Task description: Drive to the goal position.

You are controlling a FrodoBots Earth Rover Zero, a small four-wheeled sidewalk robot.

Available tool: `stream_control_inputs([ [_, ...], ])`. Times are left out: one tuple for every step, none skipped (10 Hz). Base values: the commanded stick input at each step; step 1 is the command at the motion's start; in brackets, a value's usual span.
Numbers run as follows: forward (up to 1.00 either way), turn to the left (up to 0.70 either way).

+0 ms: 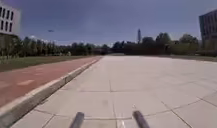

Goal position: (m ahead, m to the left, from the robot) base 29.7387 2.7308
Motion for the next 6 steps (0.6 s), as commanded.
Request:
stream_control_inputs([
  [1.00,-0.10],
  [1.00,0.00],
  [1.00,0.00],
  [1.00,0.00],
  [1.00,0.00],
  [1.00,0.00],
])
